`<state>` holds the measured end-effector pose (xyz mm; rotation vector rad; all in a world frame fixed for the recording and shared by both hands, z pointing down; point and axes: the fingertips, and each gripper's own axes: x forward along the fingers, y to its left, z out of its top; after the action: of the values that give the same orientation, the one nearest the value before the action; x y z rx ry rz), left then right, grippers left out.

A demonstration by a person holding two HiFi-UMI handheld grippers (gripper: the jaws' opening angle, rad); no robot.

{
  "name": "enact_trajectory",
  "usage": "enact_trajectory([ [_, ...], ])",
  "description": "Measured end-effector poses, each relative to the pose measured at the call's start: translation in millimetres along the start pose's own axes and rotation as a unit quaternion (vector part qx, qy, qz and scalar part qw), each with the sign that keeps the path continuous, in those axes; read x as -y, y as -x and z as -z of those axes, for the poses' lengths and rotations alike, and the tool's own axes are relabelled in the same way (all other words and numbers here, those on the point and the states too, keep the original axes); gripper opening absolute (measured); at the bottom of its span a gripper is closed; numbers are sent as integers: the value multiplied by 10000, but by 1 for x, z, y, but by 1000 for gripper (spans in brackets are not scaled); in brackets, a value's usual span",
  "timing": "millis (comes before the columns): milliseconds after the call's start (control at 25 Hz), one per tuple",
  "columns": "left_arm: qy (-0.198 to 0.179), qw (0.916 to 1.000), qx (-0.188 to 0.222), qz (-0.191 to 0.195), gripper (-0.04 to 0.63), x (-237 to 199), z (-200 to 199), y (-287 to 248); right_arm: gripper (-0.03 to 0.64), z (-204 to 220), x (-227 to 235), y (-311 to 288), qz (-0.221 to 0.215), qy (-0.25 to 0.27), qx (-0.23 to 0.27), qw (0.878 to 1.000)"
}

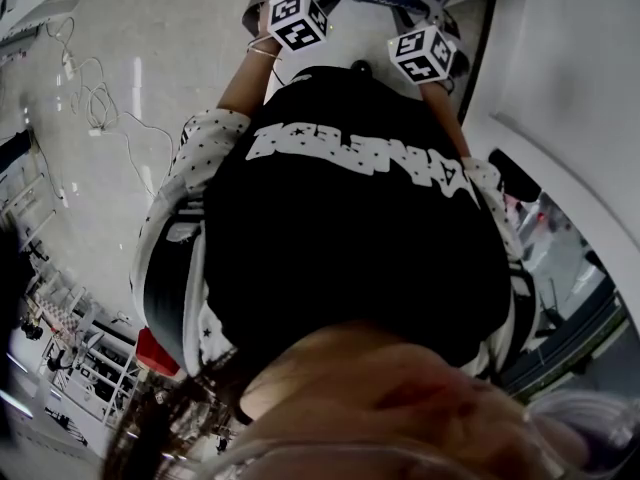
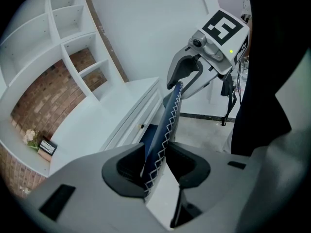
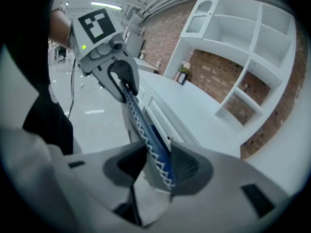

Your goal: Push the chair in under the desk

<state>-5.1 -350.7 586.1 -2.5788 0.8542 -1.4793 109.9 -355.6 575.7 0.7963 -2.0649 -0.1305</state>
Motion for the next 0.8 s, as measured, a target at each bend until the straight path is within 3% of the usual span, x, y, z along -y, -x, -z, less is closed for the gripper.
enact_trajectory([
  [800,-33,9999,-51,-136,175,-3,-6,-5,164,3,7,1,-72,25,89,9999],
])
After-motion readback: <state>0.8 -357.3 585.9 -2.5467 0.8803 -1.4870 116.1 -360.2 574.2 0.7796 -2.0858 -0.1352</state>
